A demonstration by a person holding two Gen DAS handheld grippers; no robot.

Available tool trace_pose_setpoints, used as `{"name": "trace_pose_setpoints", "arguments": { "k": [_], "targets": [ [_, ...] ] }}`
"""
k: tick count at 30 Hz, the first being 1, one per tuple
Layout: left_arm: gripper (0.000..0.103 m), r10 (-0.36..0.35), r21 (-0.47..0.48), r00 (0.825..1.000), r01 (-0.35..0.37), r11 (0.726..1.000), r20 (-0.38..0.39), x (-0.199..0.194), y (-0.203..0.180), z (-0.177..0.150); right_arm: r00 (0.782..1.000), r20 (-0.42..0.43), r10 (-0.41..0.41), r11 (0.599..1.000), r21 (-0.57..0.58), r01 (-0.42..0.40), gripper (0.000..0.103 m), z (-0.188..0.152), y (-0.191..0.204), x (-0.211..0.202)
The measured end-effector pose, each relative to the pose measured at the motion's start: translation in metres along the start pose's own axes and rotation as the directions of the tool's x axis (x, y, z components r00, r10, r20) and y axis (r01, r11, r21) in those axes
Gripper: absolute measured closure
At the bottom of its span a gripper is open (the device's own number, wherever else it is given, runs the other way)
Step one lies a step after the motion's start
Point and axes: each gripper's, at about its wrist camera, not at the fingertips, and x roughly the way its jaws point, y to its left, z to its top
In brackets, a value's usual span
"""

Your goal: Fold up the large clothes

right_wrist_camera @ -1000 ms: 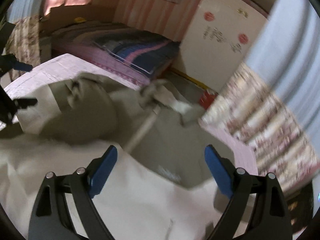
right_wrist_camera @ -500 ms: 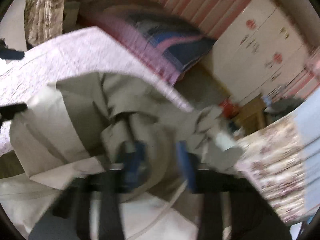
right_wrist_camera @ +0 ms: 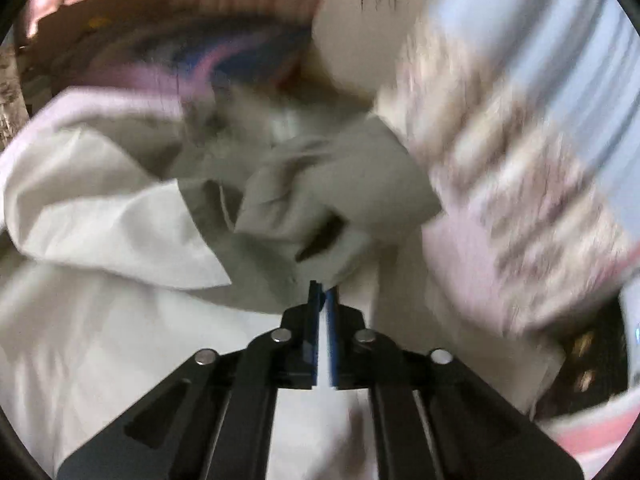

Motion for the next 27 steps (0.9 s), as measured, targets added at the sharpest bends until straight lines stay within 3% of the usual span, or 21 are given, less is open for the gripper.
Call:
{"name": "trace_pose_setpoints", "arguments": {
  "k": [1, 3, 6, 7, 10, 12, 14, 16, 17, 18, 19, 21, 23, 25, 26, 27],
  "targets": [
    [0.003, -0.005, 0.006, 1.0, 0.005, 1.0, -0.008, 0.004, -0.004, 0.002, 0.998, -0.047, 0.032, 0.999, 0.012, -0.032, 0.072, -0.013, -0.01, 0.009],
    [0.003, -0.009, 0.023, 1.0, 0.01, 1.0, -0.024, 0.01, -0.014, 0.007, 0.994, -0.077, 0.073, 0.996, 0.052, -0.069, 0.064, -0.036, -0.032, 0.013],
    [0.003, -0.02, 0.061, 0.999, 0.022, 0.998, -0.03, 0.016, -0.032, 0.014, 0.995, -0.005, 0.1, 0.984, 0.147, -0.098, 0.033, -0.049, -0.061, -0.01],
    [0.003, -0.027, 0.077, 0.999, 0.029, 0.997, -0.032, 0.018, -0.039, 0.016, 0.995, 0.031, 0.091, 0.98, 0.174, -0.095, 0.029, -0.049, -0.071, -0.02],
    [0.003, -0.044, 0.111, 0.998, 0.049, 0.993, -0.045, 0.025, -0.051, 0.023, 0.99, 0.119, 0.078, 0.961, 0.255, -0.106, 0.028, -0.045, -0.094, -0.036],
    [0.003, -0.052, 0.113, 0.997, 0.059, 0.992, -0.062, 0.034, -0.057, 0.028, 0.979, 0.154, 0.135, 0.941, 0.288, -0.175, 0.028, -0.036, -0.101, -0.031],
    [0.003, -0.093, 0.076, 0.991, 0.101, 0.992, -0.097, 0.048, -0.058, 0.036, 0.967, 0.124, 0.222, 0.916, 0.313, -0.25, 0.028, -0.024, -0.095, -0.005],
    [0.003, -0.182, 0.009, 0.974, 0.184, 0.983, -0.133, 0.064, -0.056, 0.043, 0.97, 0.054, 0.238, 0.919, 0.311, -0.243, 0.03, -0.016, -0.083, 0.021],
    [0.003, -0.222, -0.025, 0.964, 0.221, 0.975, -0.148, 0.072, -0.055, 0.045, 0.973, 0.023, 0.228, 0.925, 0.306, -0.224, 0.032, -0.014, -0.078, 0.033],
    [0.004, -0.253, -0.054, 0.954, 0.247, 0.967, -0.162, 0.081, -0.055, 0.047, 0.977, -0.003, 0.213, 0.933, 0.298, -0.202, 0.05, -0.014, -0.072, 0.045],
    [0.005, -0.294, -0.098, 0.937, 0.28, 0.955, -0.188, 0.094, -0.054, 0.049, 0.977, -0.015, 0.214, 0.935, 0.294, -0.2, 0.057, -0.015, -0.069, 0.05],
    [0.018, -0.363, -0.176, 0.9, 0.327, 0.928, -0.243, 0.122, -0.055, 0.052, 0.984, -0.016, 0.176, 0.949, 0.27, -0.166, 0.065, -0.017, -0.063, 0.054],
    [0.021, -0.37, -0.207, 0.892, 0.323, 0.923, -0.259, 0.137, -0.059, 0.053, 0.99, -0.012, 0.142, 0.961, 0.239, -0.135, 0.069, -0.017, -0.059, 0.052],
    [0.052, -0.364, -0.193, 0.901, 0.324, 0.926, -0.235, 0.135, -0.063, 0.058, 0.994, -0.003, 0.11, 0.97, 0.217, -0.107, 0.069, -0.018, -0.054, 0.047],
    [0.078, -0.375, -0.208, 0.898, 0.331, 0.92, -0.229, 0.133, -0.062, 0.06, 0.995, 0.002, 0.098, 0.974, 0.207, -0.096, 0.07, -0.017, -0.053, 0.045],
    [0.088, -0.385, -0.238, 0.898, 0.334, 0.912, -0.213, 0.129, -0.056, 0.061, 0.996, 0.008, 0.084, 0.977, 0.198, -0.084, 0.071, -0.017, -0.05, 0.043]
  ]
}}
